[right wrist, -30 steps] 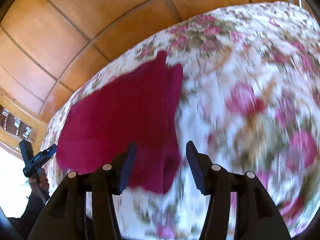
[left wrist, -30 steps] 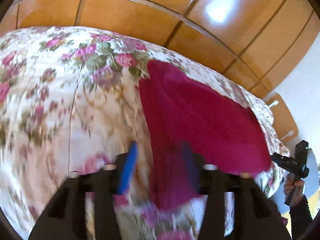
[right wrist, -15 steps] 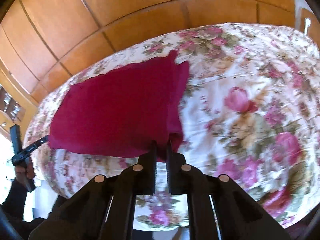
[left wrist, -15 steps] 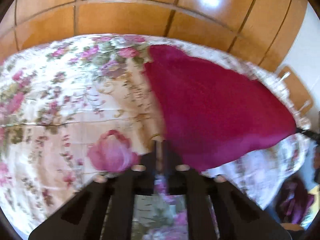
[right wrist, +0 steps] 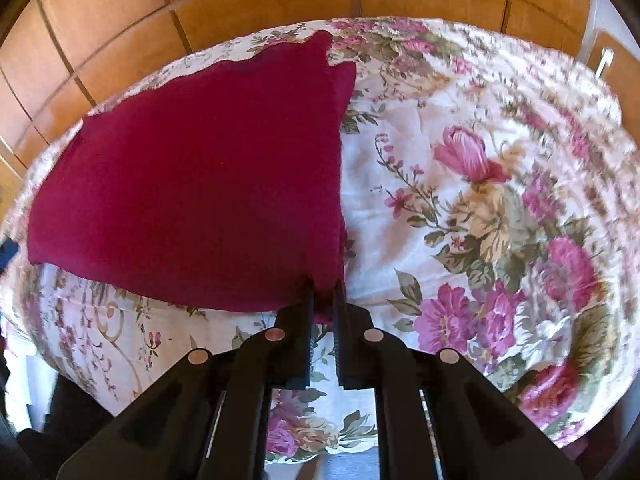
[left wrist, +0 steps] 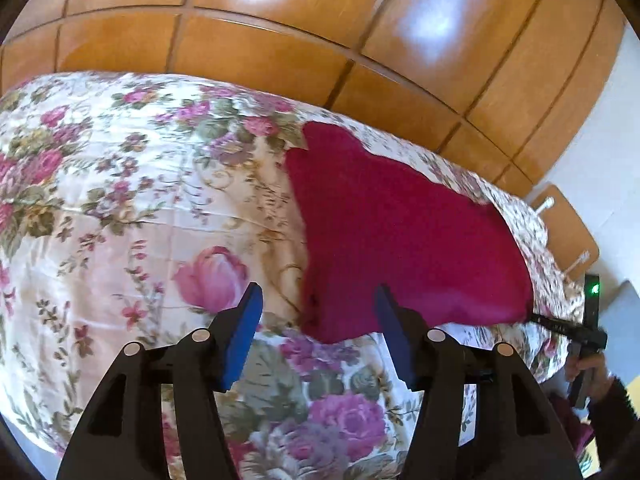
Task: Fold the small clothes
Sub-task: 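Release the folded sweater and smooth it with both tools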
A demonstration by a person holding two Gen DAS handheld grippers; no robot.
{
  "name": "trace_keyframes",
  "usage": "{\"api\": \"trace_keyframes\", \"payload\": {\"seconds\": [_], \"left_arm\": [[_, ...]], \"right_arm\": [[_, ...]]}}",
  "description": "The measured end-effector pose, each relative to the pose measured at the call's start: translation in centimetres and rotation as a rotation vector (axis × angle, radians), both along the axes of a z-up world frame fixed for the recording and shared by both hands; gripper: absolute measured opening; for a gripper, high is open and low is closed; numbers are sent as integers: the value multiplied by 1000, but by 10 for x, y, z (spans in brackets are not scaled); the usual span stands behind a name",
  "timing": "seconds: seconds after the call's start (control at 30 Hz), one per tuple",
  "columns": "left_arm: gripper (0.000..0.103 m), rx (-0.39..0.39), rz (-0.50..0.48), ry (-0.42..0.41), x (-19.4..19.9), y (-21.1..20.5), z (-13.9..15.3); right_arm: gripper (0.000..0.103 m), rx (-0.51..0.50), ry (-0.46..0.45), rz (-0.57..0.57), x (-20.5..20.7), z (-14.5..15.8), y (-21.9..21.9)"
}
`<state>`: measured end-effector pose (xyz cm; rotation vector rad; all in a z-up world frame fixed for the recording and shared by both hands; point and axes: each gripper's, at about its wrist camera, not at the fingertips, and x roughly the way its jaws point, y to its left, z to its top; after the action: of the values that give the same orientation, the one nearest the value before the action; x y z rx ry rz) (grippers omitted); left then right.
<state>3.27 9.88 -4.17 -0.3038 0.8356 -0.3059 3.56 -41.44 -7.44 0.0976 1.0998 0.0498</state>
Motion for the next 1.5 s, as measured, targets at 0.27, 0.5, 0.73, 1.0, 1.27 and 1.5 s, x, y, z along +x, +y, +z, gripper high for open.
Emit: {"api": "trace_keyframes", "payload": {"seconds": [0.27,0.5,0.73,1.0,1.27,1.5], "left_arm": [[57,21,-34,57,15,-27,-15],[39,27,-77,68,21,-35,-21],[14,113,-119,82,27,-37,-26],[14,115,-112,99,22,-30,-26],[33,49,6,39,11,-16,6],[34,82,-45,-15,22,-48,19]], "right_arm": [[65,-133,-196,-113,-1,53,9],[69,26,-271,22,25,68,59],[69,49,-189,149,62,34,107],[70,46,-151,170,64,2,113],[72,36,-166,164,62,3,115],[72,-17,-224,208,65,38,136]]}}
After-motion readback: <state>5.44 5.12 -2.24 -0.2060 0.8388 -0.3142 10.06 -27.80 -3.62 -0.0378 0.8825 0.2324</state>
